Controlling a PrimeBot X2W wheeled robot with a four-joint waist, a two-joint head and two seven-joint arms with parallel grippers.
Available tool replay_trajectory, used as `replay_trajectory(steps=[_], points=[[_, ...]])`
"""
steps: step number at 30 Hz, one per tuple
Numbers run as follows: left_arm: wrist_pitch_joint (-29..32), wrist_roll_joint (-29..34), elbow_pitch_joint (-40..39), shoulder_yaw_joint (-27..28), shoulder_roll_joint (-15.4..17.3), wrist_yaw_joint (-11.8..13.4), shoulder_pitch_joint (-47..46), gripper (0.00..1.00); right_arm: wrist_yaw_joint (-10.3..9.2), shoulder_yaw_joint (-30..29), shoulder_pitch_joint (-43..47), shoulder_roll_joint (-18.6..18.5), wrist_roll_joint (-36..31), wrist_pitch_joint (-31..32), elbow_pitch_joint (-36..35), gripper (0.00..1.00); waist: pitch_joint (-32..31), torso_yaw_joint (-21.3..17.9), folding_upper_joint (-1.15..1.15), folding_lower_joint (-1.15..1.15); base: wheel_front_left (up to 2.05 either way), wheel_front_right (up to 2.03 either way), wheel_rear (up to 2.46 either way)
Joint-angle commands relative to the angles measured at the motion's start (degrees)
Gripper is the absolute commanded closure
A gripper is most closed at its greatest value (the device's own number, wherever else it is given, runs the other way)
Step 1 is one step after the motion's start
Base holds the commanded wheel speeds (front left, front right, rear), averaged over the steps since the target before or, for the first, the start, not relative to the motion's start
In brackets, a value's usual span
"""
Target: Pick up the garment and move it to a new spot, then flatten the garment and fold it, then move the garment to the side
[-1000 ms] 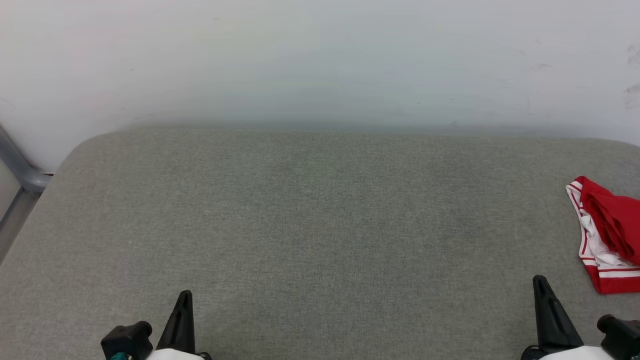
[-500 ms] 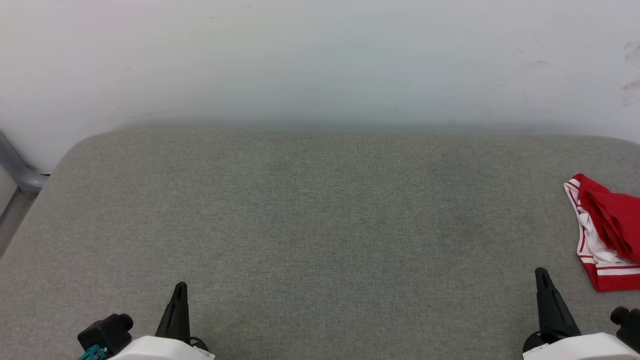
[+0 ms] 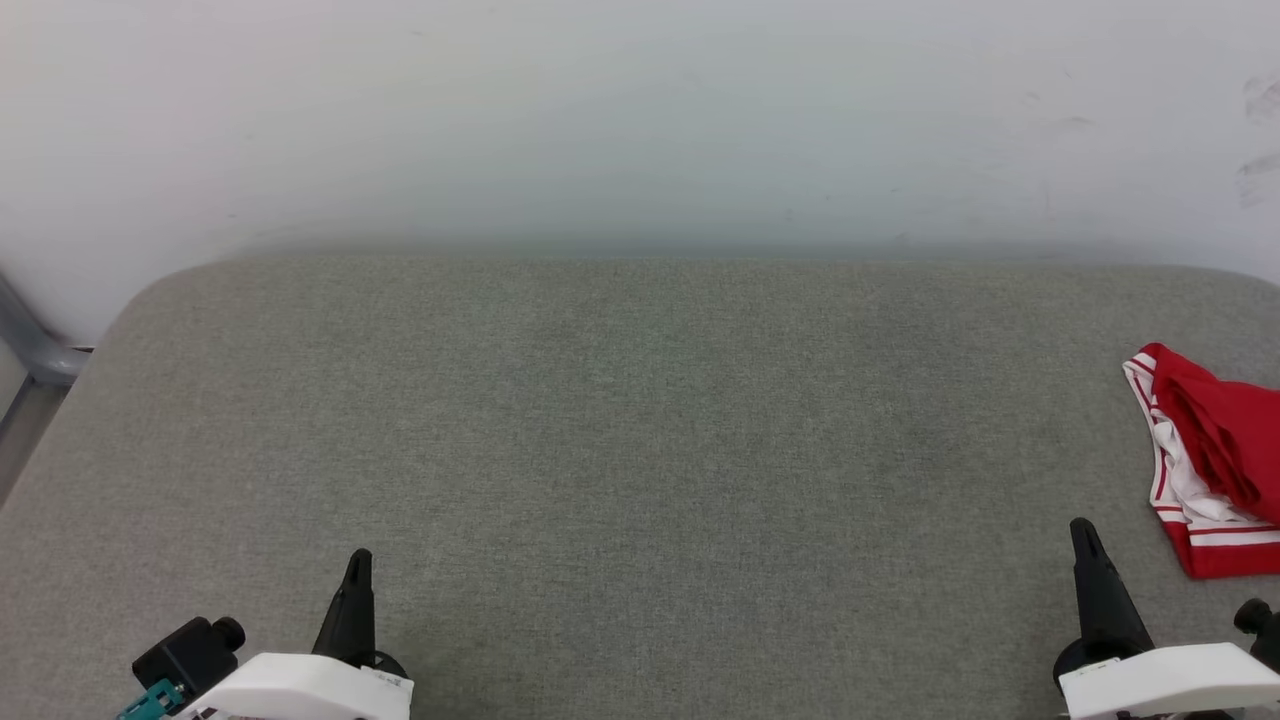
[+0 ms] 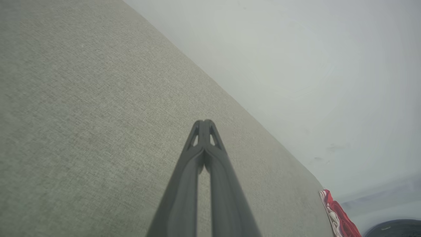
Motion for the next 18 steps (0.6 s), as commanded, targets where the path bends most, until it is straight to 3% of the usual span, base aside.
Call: replay_trajectory(steps=[1,18], points=[[0.5,-1.9,-0.6,0.4,0.1,-0.4,-1.5,1.00,0.00,-0.2,-1.5,0.0,2.1,0.5,-0.4,1.00,0.0,0.0,0.00,0.00,0.00,0.00,0.00],[3.5,-14.2,0.1,1.3,0.1,-1.1,-3.3,1.00,-0.01,-0.4,-3.5,0.0,14.2,3.6,0.9,1.00,0.3,-0.5,0.00,0.00,0.00,0.00,0.00]])
